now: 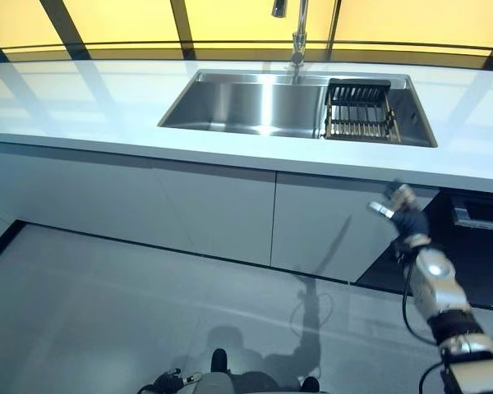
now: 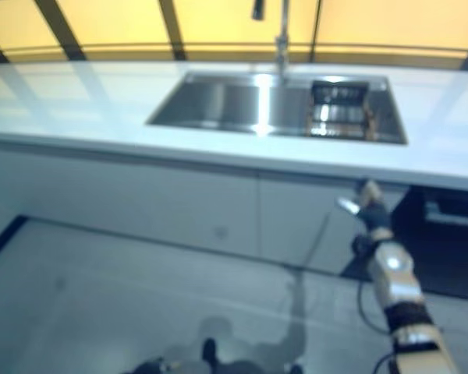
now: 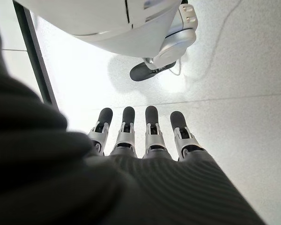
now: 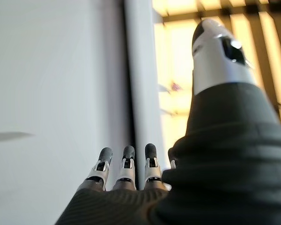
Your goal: Take plates into dishwasher
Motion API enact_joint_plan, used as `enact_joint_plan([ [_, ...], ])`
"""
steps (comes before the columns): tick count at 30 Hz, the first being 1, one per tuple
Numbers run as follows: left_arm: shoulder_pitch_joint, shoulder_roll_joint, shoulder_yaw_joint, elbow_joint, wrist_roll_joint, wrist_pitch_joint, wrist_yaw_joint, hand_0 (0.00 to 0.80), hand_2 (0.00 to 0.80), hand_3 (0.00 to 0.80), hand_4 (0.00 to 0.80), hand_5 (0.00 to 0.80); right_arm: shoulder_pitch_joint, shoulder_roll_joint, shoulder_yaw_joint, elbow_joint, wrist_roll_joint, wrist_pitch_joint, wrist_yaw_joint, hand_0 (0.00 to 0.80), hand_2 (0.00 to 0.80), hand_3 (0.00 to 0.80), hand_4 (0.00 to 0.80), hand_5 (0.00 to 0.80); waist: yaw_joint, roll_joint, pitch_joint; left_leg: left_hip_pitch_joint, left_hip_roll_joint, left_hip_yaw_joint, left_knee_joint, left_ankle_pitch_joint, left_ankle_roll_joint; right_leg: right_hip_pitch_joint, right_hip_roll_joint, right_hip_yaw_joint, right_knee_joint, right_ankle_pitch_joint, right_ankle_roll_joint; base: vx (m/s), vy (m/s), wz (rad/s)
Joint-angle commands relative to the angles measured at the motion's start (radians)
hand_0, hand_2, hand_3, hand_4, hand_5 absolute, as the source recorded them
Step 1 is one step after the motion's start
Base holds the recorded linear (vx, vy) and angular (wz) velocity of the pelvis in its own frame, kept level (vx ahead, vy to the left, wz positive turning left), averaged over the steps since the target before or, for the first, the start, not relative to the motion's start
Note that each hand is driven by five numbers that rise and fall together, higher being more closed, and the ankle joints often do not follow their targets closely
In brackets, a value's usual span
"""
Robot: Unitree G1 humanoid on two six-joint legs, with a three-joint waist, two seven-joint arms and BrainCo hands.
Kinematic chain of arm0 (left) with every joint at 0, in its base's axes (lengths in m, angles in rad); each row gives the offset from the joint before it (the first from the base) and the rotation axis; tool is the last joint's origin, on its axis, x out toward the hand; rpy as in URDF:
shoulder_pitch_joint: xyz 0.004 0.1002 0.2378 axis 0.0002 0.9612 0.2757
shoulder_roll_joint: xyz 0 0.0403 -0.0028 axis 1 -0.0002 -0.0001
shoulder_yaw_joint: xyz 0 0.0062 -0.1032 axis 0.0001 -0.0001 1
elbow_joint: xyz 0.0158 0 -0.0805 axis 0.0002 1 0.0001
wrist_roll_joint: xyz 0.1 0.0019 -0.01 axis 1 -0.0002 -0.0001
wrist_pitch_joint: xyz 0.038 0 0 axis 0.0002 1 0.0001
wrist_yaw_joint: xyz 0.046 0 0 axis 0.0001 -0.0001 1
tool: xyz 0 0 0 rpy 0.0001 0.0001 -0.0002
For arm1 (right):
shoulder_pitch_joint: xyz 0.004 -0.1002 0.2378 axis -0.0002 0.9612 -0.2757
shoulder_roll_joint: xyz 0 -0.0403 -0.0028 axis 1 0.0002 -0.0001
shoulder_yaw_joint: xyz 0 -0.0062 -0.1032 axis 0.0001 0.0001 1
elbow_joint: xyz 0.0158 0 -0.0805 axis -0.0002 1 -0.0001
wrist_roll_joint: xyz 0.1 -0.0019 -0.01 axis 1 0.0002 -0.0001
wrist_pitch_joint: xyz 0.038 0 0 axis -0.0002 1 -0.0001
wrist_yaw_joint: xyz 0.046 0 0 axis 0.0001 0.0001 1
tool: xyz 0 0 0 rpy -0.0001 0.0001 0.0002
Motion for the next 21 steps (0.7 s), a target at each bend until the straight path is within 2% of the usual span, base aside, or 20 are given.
enact_joint_plan([
  [1,-0.033,0.046,0.027,0.018,-0.034,0.009,0.010,0.000,0.000,0.000,0.000,0.000,0.012,0.070,0.042,-0.018,-0.056,0.028,0.120,0.000,0.000,0.000,0.000,0.000,-0.022,-0.108,0.004,0.072,-0.008,0.029,0.059,-0.028,-0.018,0.010,-0.036,0.088,0.033,-0.058,-0.001,-0.101,-0.014,0.00],
  [5,-0.043,0.042,0.030,0.008,-0.029,0.015,-0.003,0.000,0.000,0.000,0.000,0.000,0.064,0.106,0.097,0.155,-0.246,0.144,0.093,0.000,0.000,0.000,0.000,0.000,-0.026,-0.113,0.005,0.079,-0.011,0.054,0.030,-0.032,-0.015,0.021,-0.031,0.089,0.023,-0.052,0.005,-0.126,-0.011,-0.04],
  [7,-0.057,0.043,0.018,0.007,-0.018,0.020,-0.011,0.000,0.000,0.000,0.000,0.000,0.072,0.114,0.133,0.276,-0.332,0.156,0.091,0.000,0.000,0.000,0.000,0.000,-0.021,-0.115,0.007,0.078,-0.015,0.064,0.022,-0.034,-0.015,0.030,-0.029,0.085,0.018,-0.049,0.007,-0.142,0.006,0.03],
  [9,-0.059,0.040,0.011,0.012,-0.016,0.016,-0.014,0.000,0.000,0.000,0.000,0.000,0.071,0.132,0.147,0.361,-0.378,0.197,0.070,0.000,0.000,0.000,0.000,0.000,-0.016,-0.120,0.005,0.079,-0.026,0.060,0.032,-0.046,-0.013,0.034,-0.030,0.081,0.008,-0.042,0.010,-0.128,0.040,0.11],
  [13,-0.059,0.029,0.011,0.027,-0.003,0.015,-0.019,0.000,0.000,0.000,0.000,0.000,0.071,0.160,0.158,0.500,-0.457,0.279,0.016,0.000,0.000,0.000,0.000,0.000,-0.001,-0.135,-0.002,0.053,-0.068,0.024,0.163,-0.058,-0.002,0.025,-0.030,0.100,-0.002,-0.026,0.004,-0.159,0.096,0.11],
  [16,-0.062,0.024,0.025,0.044,-0.001,0.007,-0.022,0.000,0.000,0.000,0.000,0.000,0.074,0.176,0.149,0.562,-0.512,0.302,-0.003,0.000,0.000,0.000,0.000,0.000,0.011,-0.149,-0.002,0.011,-0.136,-0.032,0.303,-0.090,0.017,0.015,-0.037,0.132,-0.002,-0.011,0.006,-0.177,0.150,-0.25],
  [19,-0.062,0.024,0.041,0.048,0.007,-0.010,-0.034,0.000,0.000,0.000,0.000,0.000,0.088,0.180,0.140,0.573,-0.515,0.326,-0.013,0.000,0.000,0.000,0.000,0.000,0.013,-0.158,-0.005,0.002,-0.193,-0.077,0.361,-0.150,0.040,0.003,-0.047,0.168,-0.002,0.009,0.020,-0.203,0.216,-0.21],
  [20,-0.065,0.024,0.043,0.049,0.010,-0.012,-0.038,0.000,0.000,0.000,0.000,0.000,0.091,0.182,0.132,0.575,-0.516,0.330,-0.013,0.000,0.000,0.000,0.000,0.000,0.010,-0.157,-0.005,0.002,-0.195,-0.072,0.354,-0.157,0.042,0.000,-0.048,0.174,-0.002,0.014,0.024,-0.208,0.269,-0.19],
  [21,-0.069,0.024,0.045,0.052,0.014,-0.018,-0.043,0.000,0.000,0.000,0.000,0.000,0.096,0.185,0.124,0.583,-0.509,0.338,-0.020,0.000,0.000,0.000,0.000,0.000,-0.001,-0.156,-0.008,0.023,-0.197,-0.049,0.322,-0.192,0.053,-0.008,-0.053,0.180,-0.002,0.021,0.032,-0.188,0.285,-0.09],
])
